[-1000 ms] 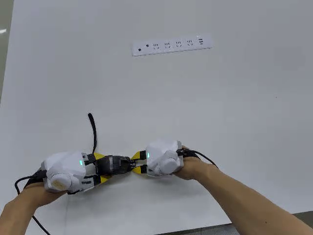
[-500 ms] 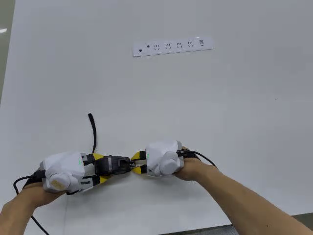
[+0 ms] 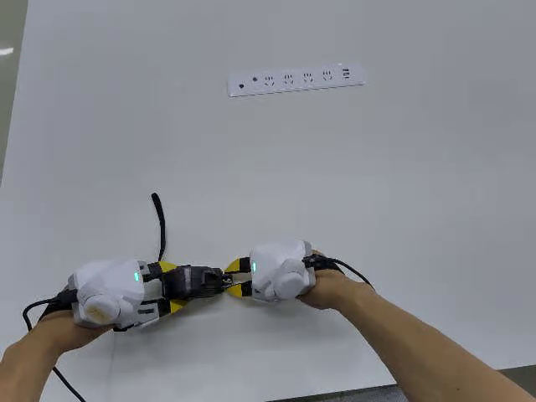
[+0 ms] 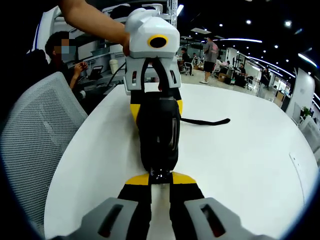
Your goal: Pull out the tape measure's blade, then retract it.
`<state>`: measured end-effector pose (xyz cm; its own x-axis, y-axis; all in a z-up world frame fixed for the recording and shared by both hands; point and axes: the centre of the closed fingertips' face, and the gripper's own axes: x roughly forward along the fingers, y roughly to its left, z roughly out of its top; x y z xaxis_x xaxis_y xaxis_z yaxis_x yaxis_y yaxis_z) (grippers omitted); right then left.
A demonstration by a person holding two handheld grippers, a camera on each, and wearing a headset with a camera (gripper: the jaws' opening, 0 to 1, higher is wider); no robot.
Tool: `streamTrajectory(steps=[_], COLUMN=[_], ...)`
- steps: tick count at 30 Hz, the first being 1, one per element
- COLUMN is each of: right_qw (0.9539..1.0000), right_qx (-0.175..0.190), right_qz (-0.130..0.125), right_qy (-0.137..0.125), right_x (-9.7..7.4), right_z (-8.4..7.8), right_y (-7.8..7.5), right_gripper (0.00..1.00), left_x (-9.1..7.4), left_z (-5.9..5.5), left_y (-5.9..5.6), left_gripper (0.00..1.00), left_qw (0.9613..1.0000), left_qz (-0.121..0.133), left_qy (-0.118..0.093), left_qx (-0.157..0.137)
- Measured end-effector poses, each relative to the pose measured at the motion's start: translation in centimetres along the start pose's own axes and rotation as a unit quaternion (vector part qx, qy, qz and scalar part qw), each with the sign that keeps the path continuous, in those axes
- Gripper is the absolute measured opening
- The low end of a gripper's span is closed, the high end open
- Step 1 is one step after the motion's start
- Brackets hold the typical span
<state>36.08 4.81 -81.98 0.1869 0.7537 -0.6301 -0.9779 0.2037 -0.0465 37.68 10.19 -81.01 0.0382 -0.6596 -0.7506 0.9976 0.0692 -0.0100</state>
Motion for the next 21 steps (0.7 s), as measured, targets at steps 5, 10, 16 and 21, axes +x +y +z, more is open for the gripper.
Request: streamTrajectory(steps=[5, 10, 16, 21], right_qw=[1.0000, 1.0000, 1.0000, 1.0000], right_qx=[-0.002, -0.003, -0.005, -0.004], right_qz=[0.000, 0.001, 0.002, 0.003], right_qy=[0.002, 0.006, 0.007, 0.007], right_x=[-0.3, -0.5, -0.9, -1.2], right_z=[0.0, -0.4, -0.6, -0.7], right_y=[0.0, -0.1, -0.1, -0.1], right_gripper=[0.10, 0.11, 0.11, 0.11], left_x=[0.0, 0.0, 0.0, 0.0], left_z=[0.0, 0.0, 0.1, 0.1], left_y=[0.0, 0.0, 0.0, 0.0], left_gripper=[0.29, 0.29, 0.29, 0.29], left_qw=[1.0000, 1.0000, 1.0000, 1.0000], left_qz=[0.000, 0.001, 0.001, 0.002], left_qy=[-0.001, -0.001, -0.003, -0.004], left_qx=[-0.001, -0.001, -0.002, -0.002])
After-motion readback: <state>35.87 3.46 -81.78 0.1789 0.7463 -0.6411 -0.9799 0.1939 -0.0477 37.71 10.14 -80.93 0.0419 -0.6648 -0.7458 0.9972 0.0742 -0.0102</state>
